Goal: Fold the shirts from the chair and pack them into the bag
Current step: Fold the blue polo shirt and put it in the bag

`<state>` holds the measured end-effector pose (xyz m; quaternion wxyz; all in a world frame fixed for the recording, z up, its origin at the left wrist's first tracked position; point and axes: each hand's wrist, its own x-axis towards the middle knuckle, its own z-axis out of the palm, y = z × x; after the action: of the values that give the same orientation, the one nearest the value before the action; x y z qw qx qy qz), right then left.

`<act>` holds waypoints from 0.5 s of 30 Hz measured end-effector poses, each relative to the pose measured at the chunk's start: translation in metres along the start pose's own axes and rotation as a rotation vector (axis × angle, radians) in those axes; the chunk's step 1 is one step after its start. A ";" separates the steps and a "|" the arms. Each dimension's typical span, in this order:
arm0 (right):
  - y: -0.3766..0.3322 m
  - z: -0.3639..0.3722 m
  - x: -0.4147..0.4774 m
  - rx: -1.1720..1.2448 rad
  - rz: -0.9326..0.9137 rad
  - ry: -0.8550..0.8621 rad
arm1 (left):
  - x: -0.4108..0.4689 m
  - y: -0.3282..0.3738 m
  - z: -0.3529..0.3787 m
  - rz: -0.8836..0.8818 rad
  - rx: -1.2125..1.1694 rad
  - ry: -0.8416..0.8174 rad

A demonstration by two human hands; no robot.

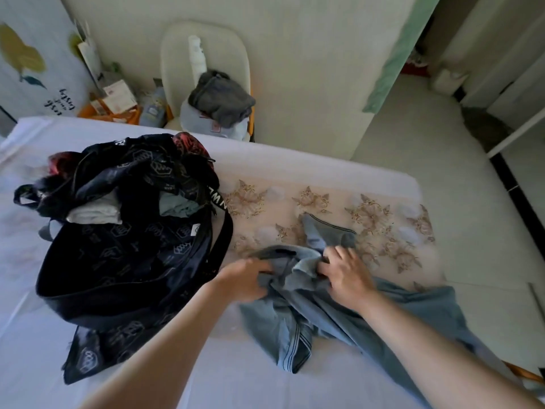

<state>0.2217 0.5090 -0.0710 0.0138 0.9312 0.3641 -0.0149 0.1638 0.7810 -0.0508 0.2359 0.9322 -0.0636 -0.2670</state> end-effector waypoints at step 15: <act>-0.037 -0.006 0.027 0.194 0.478 -0.487 | 0.017 -0.007 0.029 -0.308 -0.132 0.267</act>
<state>0.2164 0.5552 -0.0670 0.0148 0.9561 0.1188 -0.2674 0.1630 0.7714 -0.0832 0.2591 0.9406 0.1293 -0.1774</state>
